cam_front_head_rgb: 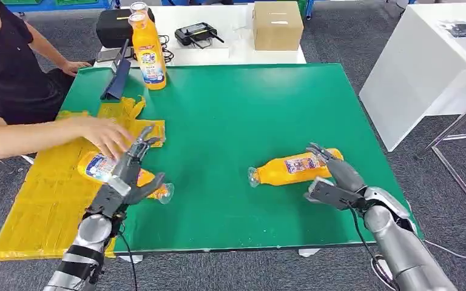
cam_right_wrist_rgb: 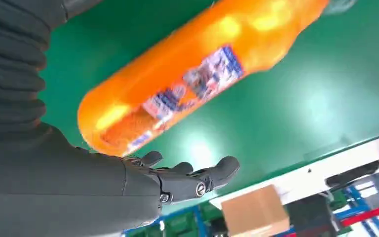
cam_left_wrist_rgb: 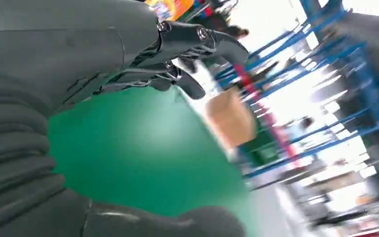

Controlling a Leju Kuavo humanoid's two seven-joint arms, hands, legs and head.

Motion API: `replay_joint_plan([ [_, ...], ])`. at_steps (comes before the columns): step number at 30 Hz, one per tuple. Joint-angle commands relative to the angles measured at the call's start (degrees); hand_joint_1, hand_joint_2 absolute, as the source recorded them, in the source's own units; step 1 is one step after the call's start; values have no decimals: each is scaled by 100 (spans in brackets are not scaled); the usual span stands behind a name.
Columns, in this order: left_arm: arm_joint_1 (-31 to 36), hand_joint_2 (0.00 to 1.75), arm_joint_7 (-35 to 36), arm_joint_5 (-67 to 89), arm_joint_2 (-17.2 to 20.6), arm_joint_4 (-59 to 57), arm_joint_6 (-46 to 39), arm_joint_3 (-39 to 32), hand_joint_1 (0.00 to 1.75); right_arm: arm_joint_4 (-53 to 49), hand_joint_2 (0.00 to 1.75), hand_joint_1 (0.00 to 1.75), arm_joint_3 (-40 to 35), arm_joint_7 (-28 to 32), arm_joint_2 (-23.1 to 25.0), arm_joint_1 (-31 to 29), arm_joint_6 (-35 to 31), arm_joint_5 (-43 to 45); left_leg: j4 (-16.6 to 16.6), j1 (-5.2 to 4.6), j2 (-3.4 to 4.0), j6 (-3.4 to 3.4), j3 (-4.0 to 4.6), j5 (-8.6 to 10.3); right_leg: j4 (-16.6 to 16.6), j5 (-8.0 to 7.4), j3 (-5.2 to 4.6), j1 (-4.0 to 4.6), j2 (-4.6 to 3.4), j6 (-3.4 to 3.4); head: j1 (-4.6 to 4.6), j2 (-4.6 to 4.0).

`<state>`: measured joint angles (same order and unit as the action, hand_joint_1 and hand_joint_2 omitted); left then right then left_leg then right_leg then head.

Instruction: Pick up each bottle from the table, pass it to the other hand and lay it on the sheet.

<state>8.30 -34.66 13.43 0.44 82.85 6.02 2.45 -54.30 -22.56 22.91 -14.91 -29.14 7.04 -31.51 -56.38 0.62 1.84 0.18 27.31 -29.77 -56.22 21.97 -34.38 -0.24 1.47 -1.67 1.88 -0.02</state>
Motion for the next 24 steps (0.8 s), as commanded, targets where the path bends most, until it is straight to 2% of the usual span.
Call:
replay_joint_plan([
  [1, -458, 0, -45, -169, -348, 1002, 295, -378, 0, 1553, 175, 0, -365, -157, 110, -1148, -109, -422, 2, 0, -3, 0, -3, -1, -1, -1, -6, 1, -18, 2, -2, 0],
  [4, -399, 0, -43, -256, -314, 942, 351, -397, 0, 1746, 175, 0, -422, -199, 79, -1448, -1, -474, 1, 2, -3, 1, -1, -2, -1, -3, -11, 5, -24, 0, 0, 0],
  [10, -343, 0, -47, -308, -300, 804, 415, -427, 0, 2096, 175, 0, -543, -246, 165, -1647, -5, -554, 5, 2, -11, 1, -5, 3, -1, 1, -4, 8, -8, 0, -2, 0],
  [16, 11, 0, -52, -580, -200, 391, 607, -428, 0, 3131, 175, 0, -1044, -266, 287, -2426, 719, -709, 1, -1, -5, 1, 1, 4, -8, -1, -10, 5, -17, 2, -2, 0],
  [22, -15, 0, -55, -593, -193, 381, 616, -423, 0, 3193, 175, 0, -1078, -243, 275, -2402, 728, -702, 8, 1, -17, 1, -7, 6, 0, 0, -1, 8, -7, 2, -2, 0],
  [24, -7, 0, -73, -616, -176, 386, 633, -396, 0, 3287, 175, 0, -1205, -224, 253, -2430, 988, -725, 8, 2, -19, 2, -7, 5, 1, 1, 0, 8, -8, 2, 0, 0],
])
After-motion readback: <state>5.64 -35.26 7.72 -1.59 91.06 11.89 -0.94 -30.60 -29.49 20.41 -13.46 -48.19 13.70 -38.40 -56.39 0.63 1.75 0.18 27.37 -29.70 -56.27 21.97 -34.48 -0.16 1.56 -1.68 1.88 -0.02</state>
